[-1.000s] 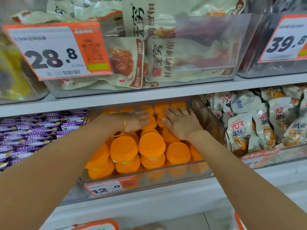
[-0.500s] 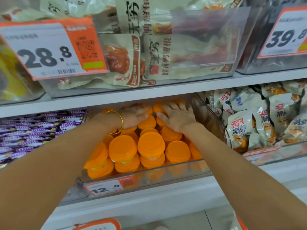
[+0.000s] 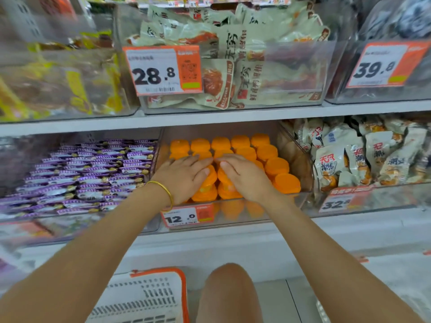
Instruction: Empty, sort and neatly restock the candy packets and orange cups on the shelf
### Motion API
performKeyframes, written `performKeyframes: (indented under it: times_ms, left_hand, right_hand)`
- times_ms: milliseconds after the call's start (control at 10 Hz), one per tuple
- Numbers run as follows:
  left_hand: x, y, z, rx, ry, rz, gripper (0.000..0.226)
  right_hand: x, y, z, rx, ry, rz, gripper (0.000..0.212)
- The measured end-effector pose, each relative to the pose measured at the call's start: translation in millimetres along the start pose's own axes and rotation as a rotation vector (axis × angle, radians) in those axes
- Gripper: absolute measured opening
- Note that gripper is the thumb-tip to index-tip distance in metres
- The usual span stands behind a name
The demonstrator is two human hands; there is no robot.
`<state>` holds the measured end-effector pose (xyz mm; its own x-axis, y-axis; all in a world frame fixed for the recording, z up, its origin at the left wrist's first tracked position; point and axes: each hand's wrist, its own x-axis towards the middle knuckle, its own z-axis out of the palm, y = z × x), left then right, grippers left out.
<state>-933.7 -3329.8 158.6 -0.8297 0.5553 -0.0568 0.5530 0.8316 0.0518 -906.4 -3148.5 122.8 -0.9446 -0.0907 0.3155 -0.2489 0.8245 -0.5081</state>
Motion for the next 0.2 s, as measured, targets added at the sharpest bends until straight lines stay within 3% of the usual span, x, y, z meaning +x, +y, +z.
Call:
performKeyframes:
  times_ms: [200]
  left_hand:
    - [-0.9,2.5,-5.9,-0.055,0.016,0.013,0.05]
  right_hand:
    - [3.0,-6.6,-3.0,0.042,-0.019,0.048,0.038]
